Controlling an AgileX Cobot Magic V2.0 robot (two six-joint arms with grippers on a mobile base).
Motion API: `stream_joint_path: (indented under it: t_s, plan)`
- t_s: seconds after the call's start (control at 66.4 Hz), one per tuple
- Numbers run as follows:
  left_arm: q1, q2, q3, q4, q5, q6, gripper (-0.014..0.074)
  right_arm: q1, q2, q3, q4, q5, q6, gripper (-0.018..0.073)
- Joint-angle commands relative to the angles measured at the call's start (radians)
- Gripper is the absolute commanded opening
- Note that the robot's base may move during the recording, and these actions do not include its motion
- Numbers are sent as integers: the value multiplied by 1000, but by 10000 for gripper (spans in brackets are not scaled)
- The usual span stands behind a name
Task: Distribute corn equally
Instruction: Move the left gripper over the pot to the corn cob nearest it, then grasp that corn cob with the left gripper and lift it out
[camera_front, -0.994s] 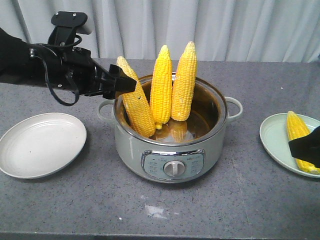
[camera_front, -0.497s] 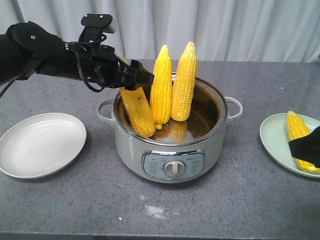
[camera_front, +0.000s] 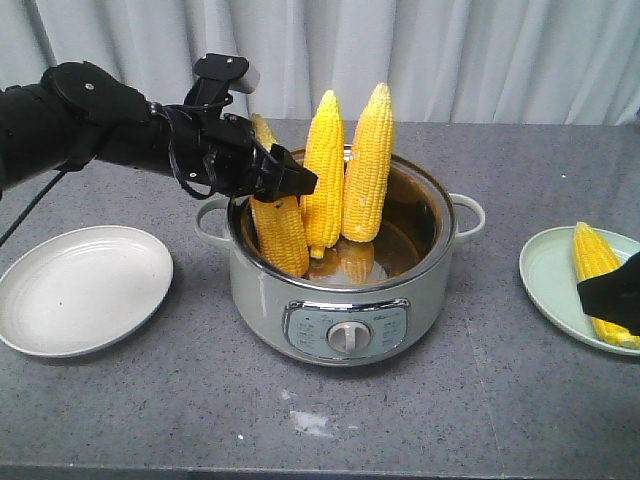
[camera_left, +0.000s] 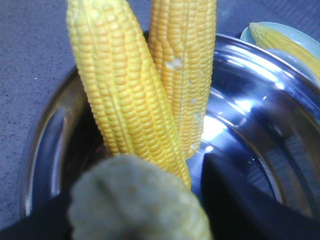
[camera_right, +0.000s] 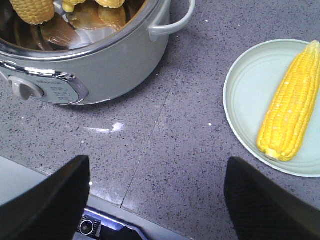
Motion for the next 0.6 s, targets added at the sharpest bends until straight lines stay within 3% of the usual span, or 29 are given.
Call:
stream_joint_path:
  t_s: [0.0, 0.135, 0.587]
  plan:
    - [-6, -51, -32, -53, -12, 6, 278, 1, -8, -23, 4, -45, -5, 543]
    - [-6, -51, -32, -53, -5, 6, 206, 1, -8, -23, 4, -45, -5, 543]
    - [-6, -87, -33, -98, 14, 3, 209, 1, -8, -23, 4, -45, -5, 543]
